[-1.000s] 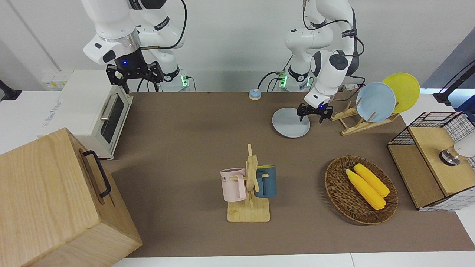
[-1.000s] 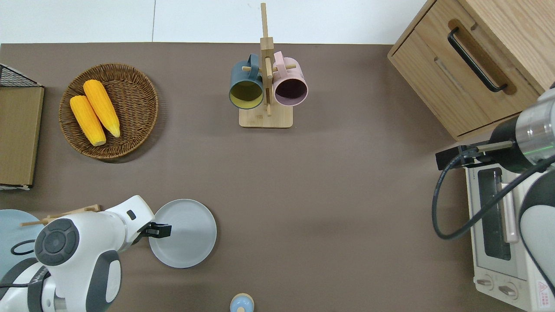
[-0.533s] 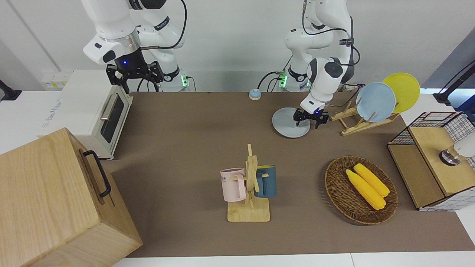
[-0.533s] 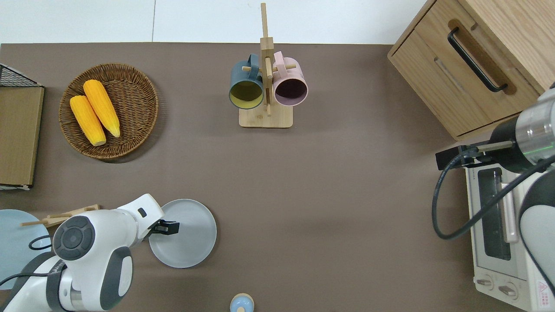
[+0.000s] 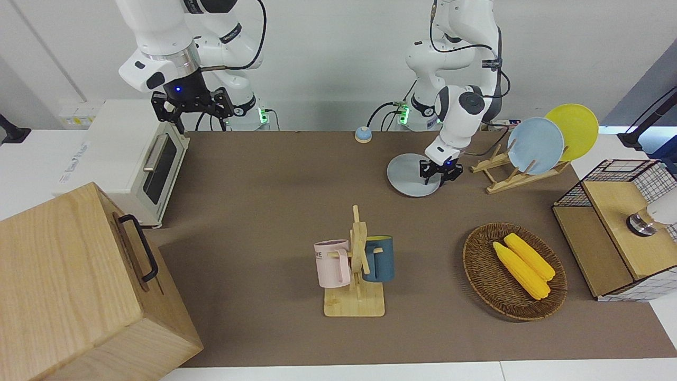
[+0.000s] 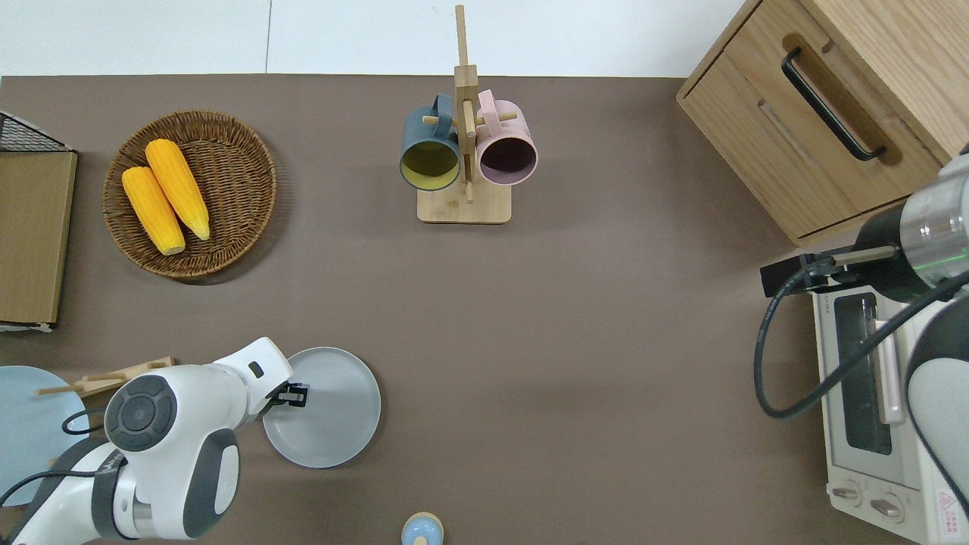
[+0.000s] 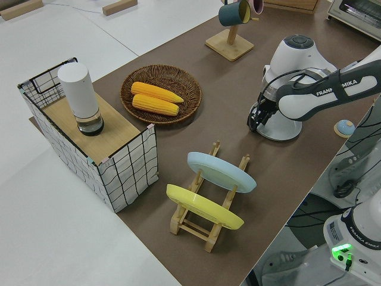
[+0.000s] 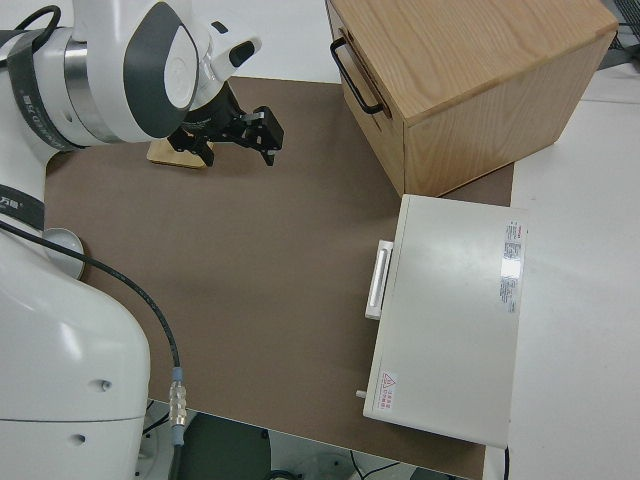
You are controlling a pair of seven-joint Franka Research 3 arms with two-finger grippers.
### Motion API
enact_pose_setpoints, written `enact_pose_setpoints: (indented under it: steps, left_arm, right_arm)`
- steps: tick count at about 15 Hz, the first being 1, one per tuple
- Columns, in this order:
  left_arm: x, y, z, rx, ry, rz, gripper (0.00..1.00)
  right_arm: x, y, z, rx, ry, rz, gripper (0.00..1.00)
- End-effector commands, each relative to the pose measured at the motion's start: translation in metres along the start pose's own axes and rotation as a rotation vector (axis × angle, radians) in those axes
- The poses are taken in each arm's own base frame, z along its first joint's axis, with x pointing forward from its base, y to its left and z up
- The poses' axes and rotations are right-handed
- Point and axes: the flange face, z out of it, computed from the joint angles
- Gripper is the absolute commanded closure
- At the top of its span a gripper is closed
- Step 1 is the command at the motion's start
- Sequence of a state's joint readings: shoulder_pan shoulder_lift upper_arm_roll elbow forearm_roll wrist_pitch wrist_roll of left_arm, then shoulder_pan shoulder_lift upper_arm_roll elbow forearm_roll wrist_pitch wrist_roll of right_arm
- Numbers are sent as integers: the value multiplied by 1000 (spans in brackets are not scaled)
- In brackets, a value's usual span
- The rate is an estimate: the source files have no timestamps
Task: Pick gray plate from table and place it on lower plate rack with left arm
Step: 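Close the left gripper on the gray plate's rim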
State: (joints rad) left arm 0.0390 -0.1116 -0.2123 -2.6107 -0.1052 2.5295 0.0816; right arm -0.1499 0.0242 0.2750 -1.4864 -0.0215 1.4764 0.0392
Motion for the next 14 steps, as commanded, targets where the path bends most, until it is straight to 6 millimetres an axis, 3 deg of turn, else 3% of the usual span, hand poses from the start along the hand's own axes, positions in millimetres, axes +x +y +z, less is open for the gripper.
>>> enact_pose_setpoints:
  steps: [1, 8, 14]
  left_arm:
    - [-4, 4, 4, -6, 8, -23, 1000]
    - [-4, 4, 0, -5, 3, -23, 1000]
    - [-4, -1, -33, -2, -14, -45, 1000]
  right_arm:
    - [-2, 1, -4, -2, -4, 14, 17]
    - [-2, 2, -4, -2, -4, 16, 17]
    - [-2, 2, -5, -2, -1, 16, 17]
